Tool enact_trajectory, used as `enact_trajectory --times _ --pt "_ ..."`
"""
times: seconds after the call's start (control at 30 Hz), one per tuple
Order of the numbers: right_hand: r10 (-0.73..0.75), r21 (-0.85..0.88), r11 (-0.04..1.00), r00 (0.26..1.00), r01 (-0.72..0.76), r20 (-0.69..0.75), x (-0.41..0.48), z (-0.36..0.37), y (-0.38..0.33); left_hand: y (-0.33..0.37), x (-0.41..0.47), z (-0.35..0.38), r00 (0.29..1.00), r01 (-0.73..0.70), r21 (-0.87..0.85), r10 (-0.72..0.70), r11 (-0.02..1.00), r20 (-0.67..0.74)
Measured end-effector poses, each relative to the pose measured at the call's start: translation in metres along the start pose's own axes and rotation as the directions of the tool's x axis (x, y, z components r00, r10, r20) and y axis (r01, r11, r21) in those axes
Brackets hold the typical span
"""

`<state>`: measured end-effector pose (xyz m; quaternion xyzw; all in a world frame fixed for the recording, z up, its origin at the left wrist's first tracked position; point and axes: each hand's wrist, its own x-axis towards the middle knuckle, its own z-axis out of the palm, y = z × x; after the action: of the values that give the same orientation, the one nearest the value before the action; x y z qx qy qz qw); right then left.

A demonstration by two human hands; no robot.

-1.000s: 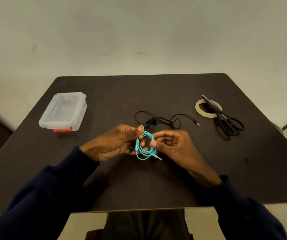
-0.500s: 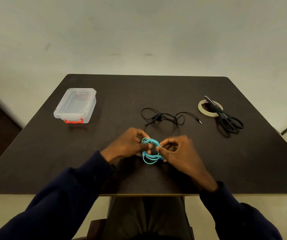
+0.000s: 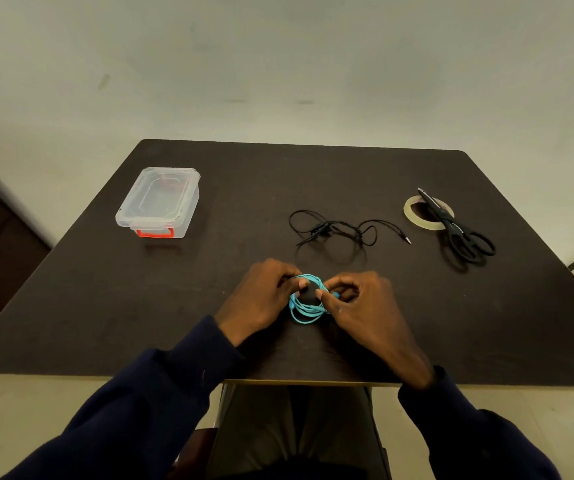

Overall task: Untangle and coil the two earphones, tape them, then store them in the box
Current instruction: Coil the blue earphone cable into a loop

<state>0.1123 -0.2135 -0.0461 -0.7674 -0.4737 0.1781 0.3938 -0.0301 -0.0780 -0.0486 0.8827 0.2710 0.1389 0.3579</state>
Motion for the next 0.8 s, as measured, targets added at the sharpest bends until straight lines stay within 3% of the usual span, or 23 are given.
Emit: enact_trajectory --times 0.17,0.33,0.47,0.67,0.8 --pt "-0.063 -0.162 0.985 0.996 0.053 -0.059 0.001 0.002 0.002 -0.004 -0.001 0.006 0.995 -0.004 0.098 0.014 0.995 -0.102" --pt "-0.076 -0.167 0.984 0.996 0.066 -0.051 0.005 0.0 0.004 -0.007 -0.001 0.011 0.98 0.049 -0.078 -0.063 0.996 -0.19" --pt "-0.048 -0.112 0.993 0.999 0.047 -0.007 0.011 -0.003 0.009 -0.009 0.001 0.014 0.975 0.065 -0.117 -0.088 0.991 -0.204" --pt "-0.263 -0.084 0.964 0.952 0.253 -0.156 -0.007 -0.01 0.021 -0.007 -0.001 0.018 0.973 -0.026 -0.173 -0.014 0.985 -0.229" --pt "-0.389 -0.123 0.92 0.907 0.373 -0.163 -0.019 -0.007 0.024 -0.006 -0.002 0.014 0.973 -0.092 -0.258 0.032 0.962 -0.228"
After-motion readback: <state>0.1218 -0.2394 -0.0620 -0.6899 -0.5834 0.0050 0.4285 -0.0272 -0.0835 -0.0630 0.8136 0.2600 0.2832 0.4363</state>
